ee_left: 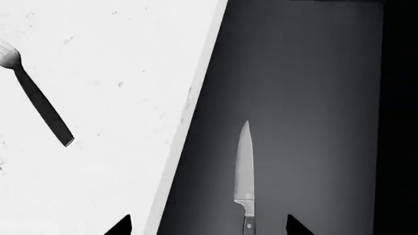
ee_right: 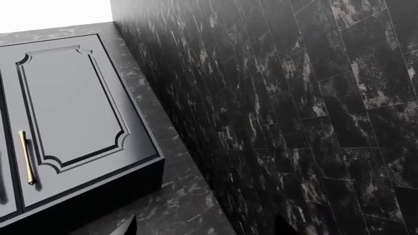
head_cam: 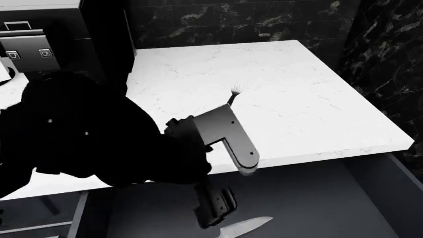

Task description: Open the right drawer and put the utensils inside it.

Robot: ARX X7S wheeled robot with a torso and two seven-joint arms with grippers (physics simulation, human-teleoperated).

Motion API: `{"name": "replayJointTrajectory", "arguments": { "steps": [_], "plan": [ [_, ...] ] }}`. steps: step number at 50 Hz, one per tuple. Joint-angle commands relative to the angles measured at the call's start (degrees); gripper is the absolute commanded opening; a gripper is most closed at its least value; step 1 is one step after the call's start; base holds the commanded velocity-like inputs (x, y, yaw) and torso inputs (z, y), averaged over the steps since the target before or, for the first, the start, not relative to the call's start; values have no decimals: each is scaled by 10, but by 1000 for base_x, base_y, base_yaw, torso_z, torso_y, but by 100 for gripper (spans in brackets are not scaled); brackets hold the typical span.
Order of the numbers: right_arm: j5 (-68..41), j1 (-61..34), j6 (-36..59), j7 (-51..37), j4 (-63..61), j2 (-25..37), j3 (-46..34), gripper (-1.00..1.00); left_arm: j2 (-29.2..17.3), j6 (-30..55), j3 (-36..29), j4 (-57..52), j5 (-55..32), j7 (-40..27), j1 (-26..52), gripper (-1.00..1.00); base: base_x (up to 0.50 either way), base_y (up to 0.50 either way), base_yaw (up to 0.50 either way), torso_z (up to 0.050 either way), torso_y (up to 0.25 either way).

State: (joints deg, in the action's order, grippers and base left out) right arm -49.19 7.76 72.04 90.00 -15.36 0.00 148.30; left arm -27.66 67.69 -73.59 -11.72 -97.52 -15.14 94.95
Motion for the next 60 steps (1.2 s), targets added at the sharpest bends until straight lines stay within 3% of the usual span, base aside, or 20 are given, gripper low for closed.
{"name": "replayJointTrajectory", "arguments": {
  "steps": [1, 9, 11, 21, 23, 27, 28, 42, 46, 47, 48, 50, 58, 60],
  "plan": [
    [-1, 0, 2, 0, -2, 0, 0, 100, -40, -45, 91, 51, -59, -46, 92, 100, 0, 0, 0, 0, 0],
    [-1, -2, 3, 0, -6, 0, 0, 100, -35, -80, 110, 104, -60, -66, 99, 100, 0, 0, 0, 0, 0],
    [1, -3, 1, 0, -6, 0, -2, 100, -26, -119, 129, 167, -54, -88, 107, 100, 0, 0, 0, 0, 0],
    [0, -3, 4, 0, -7, 0, 1, 100, 43, -157, 85, 332, 35, -122, 105, 100, 0, 0, 0, 0, 0],
    [1, -4, 3, 0, -8, 0, 0, 100, 58, -187, 77, 352, 75, -107, 105, 100, 0, 0, 0, 0, 0],
    [1, -3, 2, 0, -7, 0, 0, 100, 76, -172, 74, 395, 64, -93, 110, 100, 0, 0, 0, 0, 0],
    [0, -3, 3, 0, -8, 0, 0, 100, 114, -143, 50, 468, 72, -80, 117, 100, 0, 0, 0, 0, 0],
    [6, -4, -7, 0, -4, 0, -10, 100, 179, -177, 33, 577, 96, -61, 80, 100, 0, 0, 0, 0, 0],
    [10, -5, -12, 0, -3, 0, -15, 100, 221, -210, 7, 634, 134, -28, 66, 100, 0, 0, 0, 0, 0],
    [10, -5, -12, 0, -3, 0, -16, 100, 234, -251, -6, 647, 164, -4, 60, 100, 0, 0, 0, 0, 0],
    [10, -4, -14, 0, -1, 0, -17, 100, 258, -240, -12, 691, 163, 35, 59, 100, 0, 0, 0, 0, 0],
    [15, -5, -21, 0, 1, 0, -23, 100, 273, -269, -18, 720, 177, 48, 52, 100, 0, 0, 0, 0, 0],
    [15, -8, -14, 0, -9, 0, -24, 100, 277, -365, -134, 703, 127, 62, 31, 100, 0, 0, 0, 0, 0],
    [14, -8, -13, 0, -10, 0, -24, 100, 277, -359, -136, 713, 77, 69, 30, 100, 0, 0, 0, 0, 0]
  ]
}}
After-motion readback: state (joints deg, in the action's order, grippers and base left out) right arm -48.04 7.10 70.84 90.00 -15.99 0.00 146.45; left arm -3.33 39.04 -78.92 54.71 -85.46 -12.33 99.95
